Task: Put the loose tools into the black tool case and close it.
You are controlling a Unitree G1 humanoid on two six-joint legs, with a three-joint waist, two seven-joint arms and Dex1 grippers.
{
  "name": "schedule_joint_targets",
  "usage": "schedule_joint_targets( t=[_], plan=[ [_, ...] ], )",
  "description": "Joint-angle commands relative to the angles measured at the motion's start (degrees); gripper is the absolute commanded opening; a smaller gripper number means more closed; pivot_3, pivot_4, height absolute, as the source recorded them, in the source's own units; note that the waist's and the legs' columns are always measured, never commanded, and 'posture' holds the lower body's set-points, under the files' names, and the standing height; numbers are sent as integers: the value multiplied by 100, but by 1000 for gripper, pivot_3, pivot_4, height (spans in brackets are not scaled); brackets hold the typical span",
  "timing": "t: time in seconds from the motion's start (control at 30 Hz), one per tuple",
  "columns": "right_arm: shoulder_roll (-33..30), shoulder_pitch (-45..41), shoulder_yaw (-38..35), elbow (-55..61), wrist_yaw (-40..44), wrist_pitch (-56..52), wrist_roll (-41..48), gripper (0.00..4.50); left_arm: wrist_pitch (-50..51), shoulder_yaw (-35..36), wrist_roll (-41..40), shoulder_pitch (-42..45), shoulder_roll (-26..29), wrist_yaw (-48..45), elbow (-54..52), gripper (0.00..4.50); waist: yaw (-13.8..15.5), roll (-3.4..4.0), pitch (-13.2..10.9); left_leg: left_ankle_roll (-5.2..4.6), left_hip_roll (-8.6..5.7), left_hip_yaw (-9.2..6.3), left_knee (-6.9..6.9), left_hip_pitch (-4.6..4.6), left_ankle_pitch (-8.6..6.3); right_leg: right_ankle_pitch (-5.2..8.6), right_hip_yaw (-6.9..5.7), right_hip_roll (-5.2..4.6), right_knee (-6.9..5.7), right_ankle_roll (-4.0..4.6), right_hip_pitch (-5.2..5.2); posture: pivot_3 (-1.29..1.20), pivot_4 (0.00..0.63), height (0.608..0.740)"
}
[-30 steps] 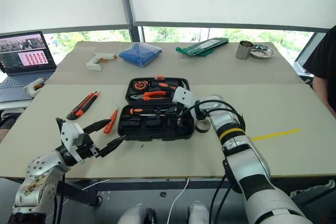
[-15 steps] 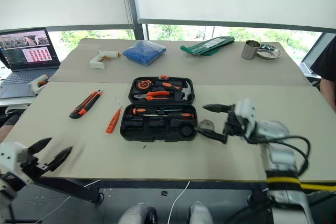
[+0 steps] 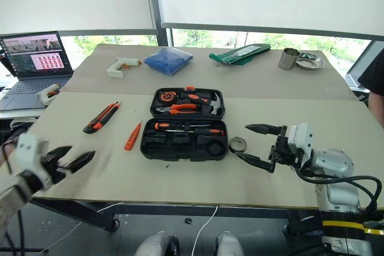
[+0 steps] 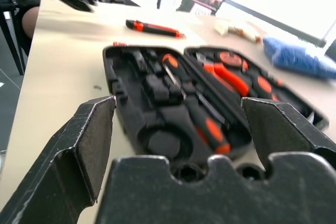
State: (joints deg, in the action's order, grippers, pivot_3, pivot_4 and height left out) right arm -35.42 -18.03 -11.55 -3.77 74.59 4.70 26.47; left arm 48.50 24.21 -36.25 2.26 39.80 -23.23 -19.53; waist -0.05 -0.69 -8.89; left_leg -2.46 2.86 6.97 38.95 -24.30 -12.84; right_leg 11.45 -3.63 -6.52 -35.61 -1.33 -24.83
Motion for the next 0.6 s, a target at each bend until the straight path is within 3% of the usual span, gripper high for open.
schedule_joint_targets(
  t=[0.03,0.23,0.6],
  plan=[
    [-32,-291,30,170,-89,-8,154,4437,794,-555,124,567,-342,848,-323,4500,-13,-2,-1,-11,0,0,-1,1,6,-8,3,4,-2,17,-1,0,150,739],
    [-11,-411,84,245,-192,-138,211,4437,844,-1320,721,1216,-912,1413,128,4500,8,-23,-14,-5,-5,-3,-6,0,8,-12,4,18,-9,32,-3,0,150,739],
    [-175,-305,88,882,-393,-582,418,4437,576,-1701,1373,1825,-1634,1729,938,4500,82,-28,-17,-4,-8,-6,1,4,10,-12,5,16,-9,32,3,0,150,739]
  ],
)
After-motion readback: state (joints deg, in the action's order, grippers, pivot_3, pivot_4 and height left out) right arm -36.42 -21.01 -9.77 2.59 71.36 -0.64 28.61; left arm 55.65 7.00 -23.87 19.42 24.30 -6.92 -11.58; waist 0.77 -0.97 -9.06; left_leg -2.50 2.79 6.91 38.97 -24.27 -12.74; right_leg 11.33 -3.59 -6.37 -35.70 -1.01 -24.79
